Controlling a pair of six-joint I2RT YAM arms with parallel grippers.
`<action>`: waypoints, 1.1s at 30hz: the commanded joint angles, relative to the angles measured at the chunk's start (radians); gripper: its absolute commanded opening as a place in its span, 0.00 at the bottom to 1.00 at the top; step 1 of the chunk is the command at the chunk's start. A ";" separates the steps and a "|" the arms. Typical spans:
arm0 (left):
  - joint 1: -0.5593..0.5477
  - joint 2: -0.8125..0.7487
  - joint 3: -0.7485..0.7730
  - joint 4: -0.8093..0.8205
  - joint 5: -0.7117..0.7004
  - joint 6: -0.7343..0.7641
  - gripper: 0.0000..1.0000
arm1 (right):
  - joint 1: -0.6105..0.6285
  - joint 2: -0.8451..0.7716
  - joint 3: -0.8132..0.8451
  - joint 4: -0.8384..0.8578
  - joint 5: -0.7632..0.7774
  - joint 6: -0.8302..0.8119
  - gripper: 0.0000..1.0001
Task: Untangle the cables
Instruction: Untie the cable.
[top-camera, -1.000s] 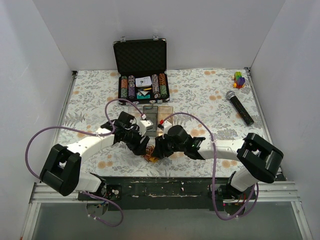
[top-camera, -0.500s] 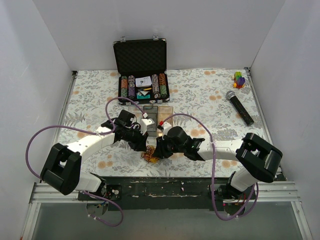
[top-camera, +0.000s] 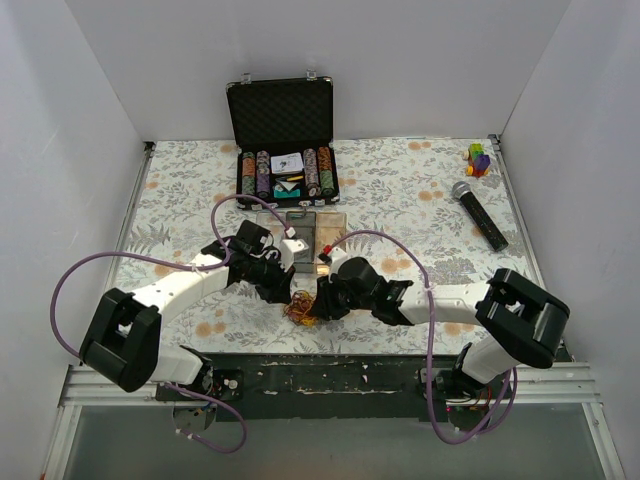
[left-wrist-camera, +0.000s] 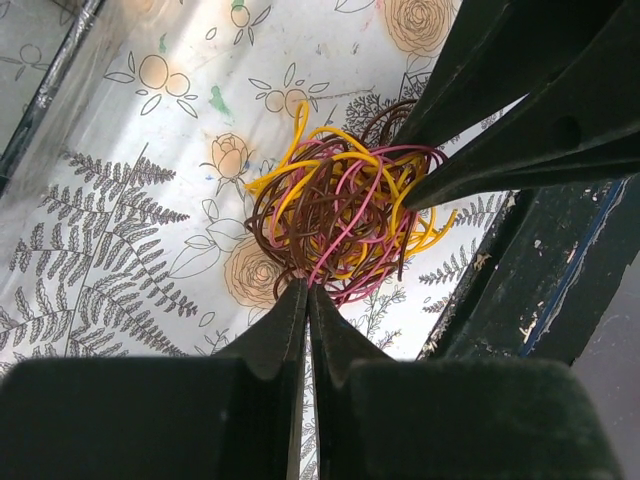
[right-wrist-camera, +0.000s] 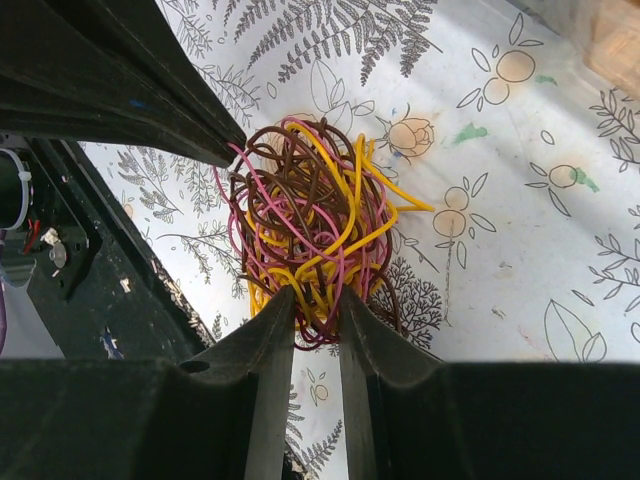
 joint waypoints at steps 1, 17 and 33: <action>0.004 -0.038 0.064 -0.019 -0.022 0.000 0.00 | 0.002 -0.026 -0.026 -0.015 0.040 0.004 0.30; 0.005 -0.208 0.469 -0.441 -0.100 -0.006 0.00 | 0.008 -0.041 -0.075 -0.091 0.176 0.022 0.19; -0.010 -0.155 0.775 -0.517 -0.086 -0.084 0.00 | 0.013 -0.347 -0.112 -0.318 0.328 -0.027 0.19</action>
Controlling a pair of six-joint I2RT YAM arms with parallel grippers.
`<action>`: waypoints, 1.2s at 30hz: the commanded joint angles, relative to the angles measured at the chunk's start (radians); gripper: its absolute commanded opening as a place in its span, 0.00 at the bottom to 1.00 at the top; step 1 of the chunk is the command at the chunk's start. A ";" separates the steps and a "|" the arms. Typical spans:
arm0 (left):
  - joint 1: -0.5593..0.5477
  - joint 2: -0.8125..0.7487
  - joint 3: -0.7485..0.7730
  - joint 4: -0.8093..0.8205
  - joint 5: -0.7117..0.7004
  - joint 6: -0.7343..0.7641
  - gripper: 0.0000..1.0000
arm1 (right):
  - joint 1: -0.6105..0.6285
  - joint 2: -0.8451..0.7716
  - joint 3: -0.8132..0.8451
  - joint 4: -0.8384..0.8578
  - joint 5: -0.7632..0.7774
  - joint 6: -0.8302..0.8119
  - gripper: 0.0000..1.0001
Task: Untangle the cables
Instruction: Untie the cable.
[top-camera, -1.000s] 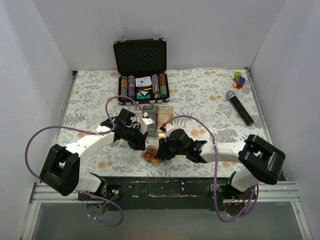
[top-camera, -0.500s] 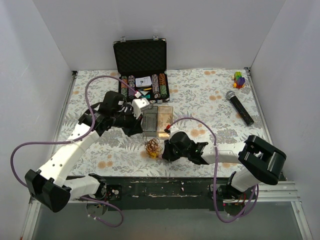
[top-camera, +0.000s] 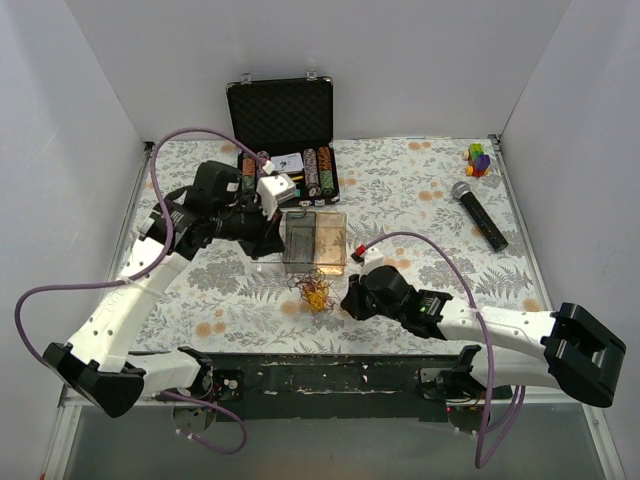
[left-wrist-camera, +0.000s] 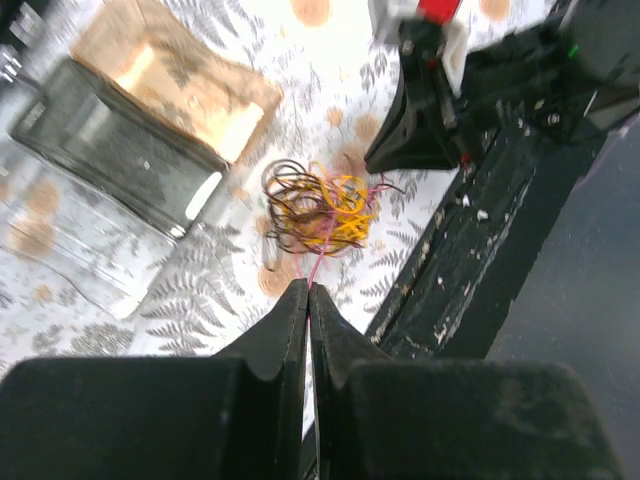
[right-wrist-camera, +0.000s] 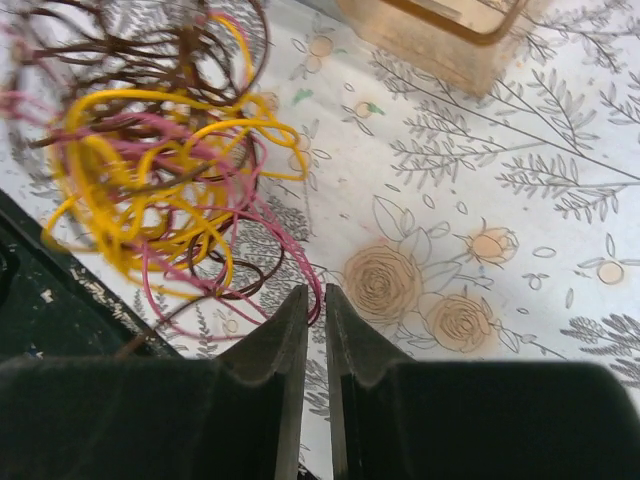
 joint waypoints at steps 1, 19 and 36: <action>-0.004 0.005 0.159 -0.012 -0.008 -0.023 0.00 | 0.005 0.002 0.026 -0.156 0.090 -0.013 0.19; -0.065 -0.059 0.060 0.033 0.059 -0.101 0.00 | 0.033 -0.085 0.155 -0.016 -0.023 -0.131 0.68; -0.065 -0.090 0.107 0.017 0.016 -0.112 0.00 | 0.180 0.257 0.300 0.226 0.102 -0.200 0.68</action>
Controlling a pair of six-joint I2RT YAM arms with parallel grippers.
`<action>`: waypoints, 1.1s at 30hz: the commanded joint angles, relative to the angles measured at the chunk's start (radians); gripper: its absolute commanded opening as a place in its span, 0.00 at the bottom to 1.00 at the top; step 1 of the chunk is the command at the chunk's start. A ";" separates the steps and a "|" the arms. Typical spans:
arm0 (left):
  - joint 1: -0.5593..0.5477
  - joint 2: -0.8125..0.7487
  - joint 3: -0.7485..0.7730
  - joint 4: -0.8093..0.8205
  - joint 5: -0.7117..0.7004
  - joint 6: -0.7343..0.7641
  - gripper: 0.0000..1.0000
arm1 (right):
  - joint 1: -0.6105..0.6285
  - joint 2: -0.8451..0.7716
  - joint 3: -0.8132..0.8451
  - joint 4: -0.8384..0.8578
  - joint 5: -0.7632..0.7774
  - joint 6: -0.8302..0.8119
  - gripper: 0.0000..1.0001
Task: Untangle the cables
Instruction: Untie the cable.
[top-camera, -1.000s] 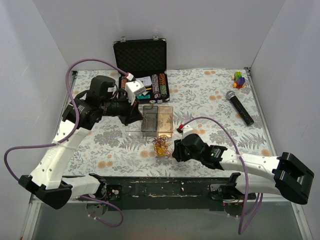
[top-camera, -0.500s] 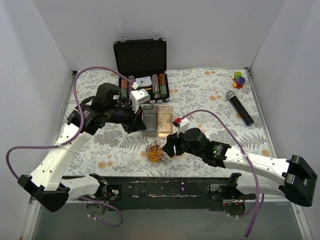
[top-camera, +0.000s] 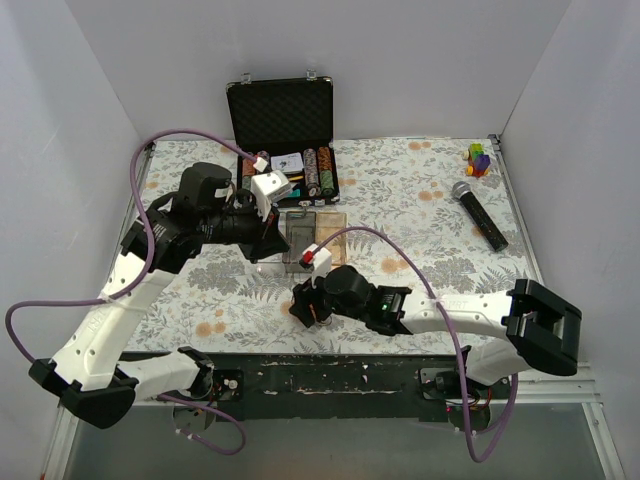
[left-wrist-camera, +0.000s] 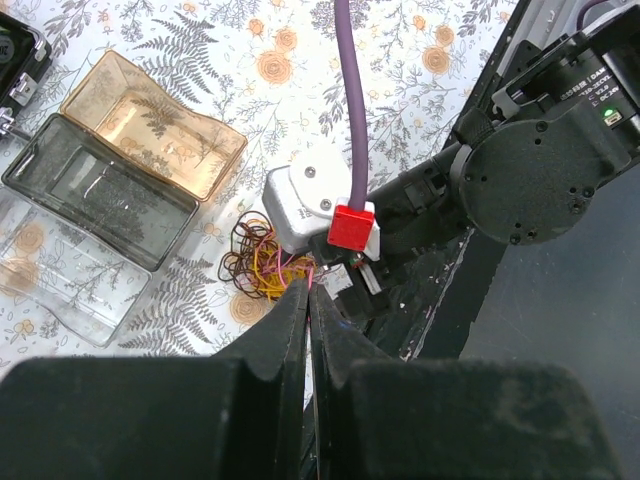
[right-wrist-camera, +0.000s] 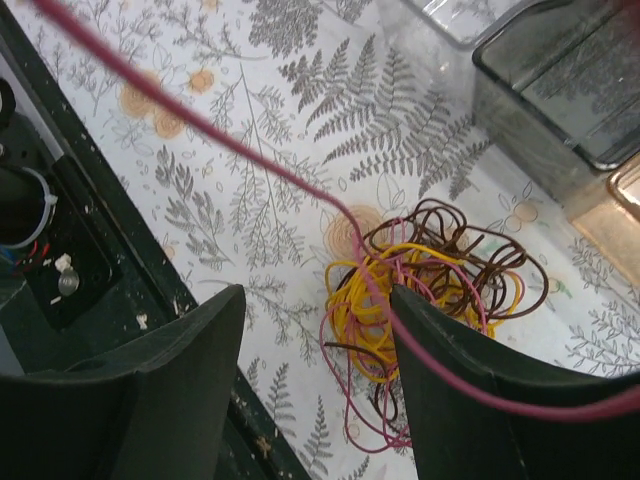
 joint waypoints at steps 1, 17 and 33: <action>-0.004 -0.034 0.020 -0.007 0.009 -0.016 0.00 | 0.004 0.034 0.052 0.135 0.112 -0.021 0.67; -0.004 -0.016 0.278 -0.075 -0.105 0.024 0.00 | 0.035 0.148 -0.050 0.101 0.157 0.064 0.46; -0.004 -0.141 0.316 0.635 -0.783 0.218 0.00 | 0.053 0.109 -0.165 0.085 0.177 0.133 0.47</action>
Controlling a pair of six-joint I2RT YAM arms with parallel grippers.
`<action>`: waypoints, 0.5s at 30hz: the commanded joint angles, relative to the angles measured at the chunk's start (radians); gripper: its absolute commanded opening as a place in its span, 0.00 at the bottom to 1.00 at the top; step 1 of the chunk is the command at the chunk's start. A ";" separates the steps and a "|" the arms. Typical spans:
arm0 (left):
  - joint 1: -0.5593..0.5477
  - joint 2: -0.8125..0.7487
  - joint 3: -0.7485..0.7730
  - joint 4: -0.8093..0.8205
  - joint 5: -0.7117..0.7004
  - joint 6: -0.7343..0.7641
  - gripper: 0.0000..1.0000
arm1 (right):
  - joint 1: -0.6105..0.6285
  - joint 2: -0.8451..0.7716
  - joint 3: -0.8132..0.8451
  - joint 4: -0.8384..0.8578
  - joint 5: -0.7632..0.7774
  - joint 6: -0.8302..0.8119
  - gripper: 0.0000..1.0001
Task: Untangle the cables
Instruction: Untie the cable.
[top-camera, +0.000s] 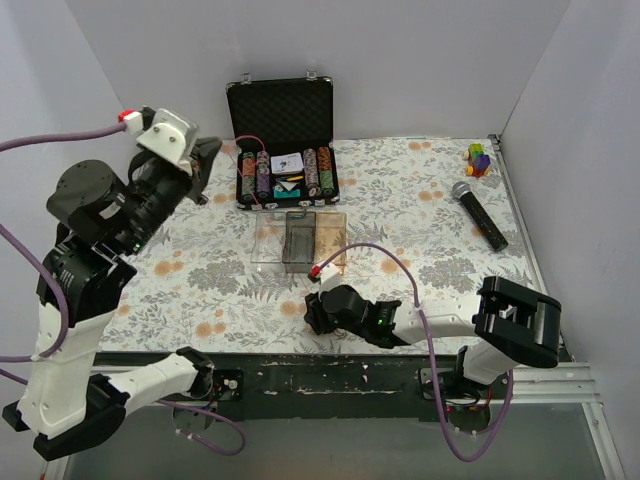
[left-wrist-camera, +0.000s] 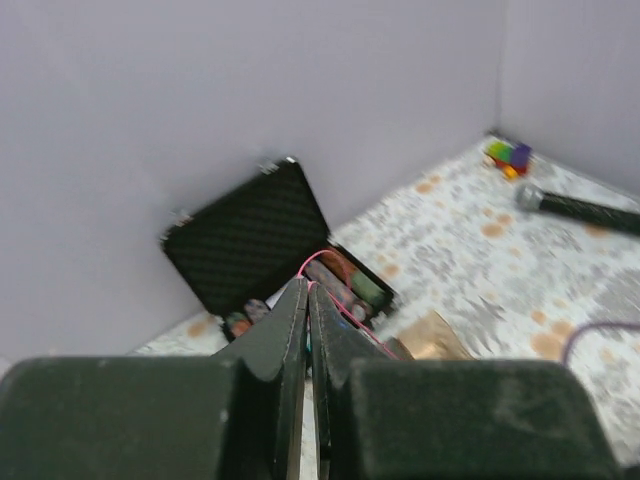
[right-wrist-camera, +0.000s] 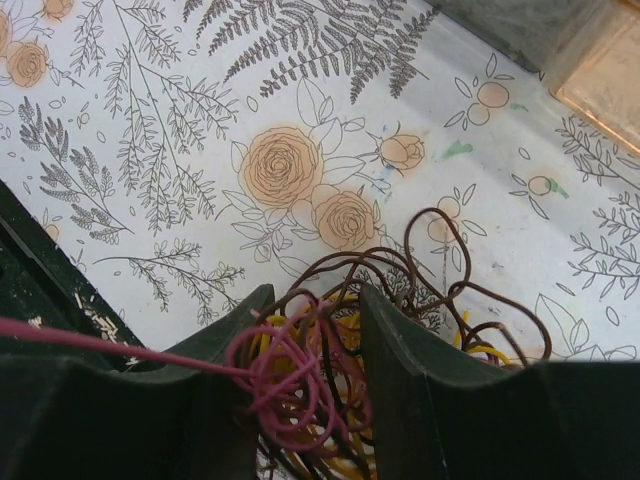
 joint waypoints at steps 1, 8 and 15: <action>0.001 -0.049 -0.003 0.421 -0.277 0.140 0.00 | 0.010 -0.024 -0.063 -0.041 0.017 0.037 0.47; 0.001 0.000 0.089 0.534 -0.298 0.215 0.00 | 0.010 -0.048 -0.123 -0.041 0.017 0.065 0.47; 0.001 0.035 0.121 0.730 -0.329 0.341 0.00 | 0.010 -0.080 -0.194 -0.038 0.031 0.092 0.46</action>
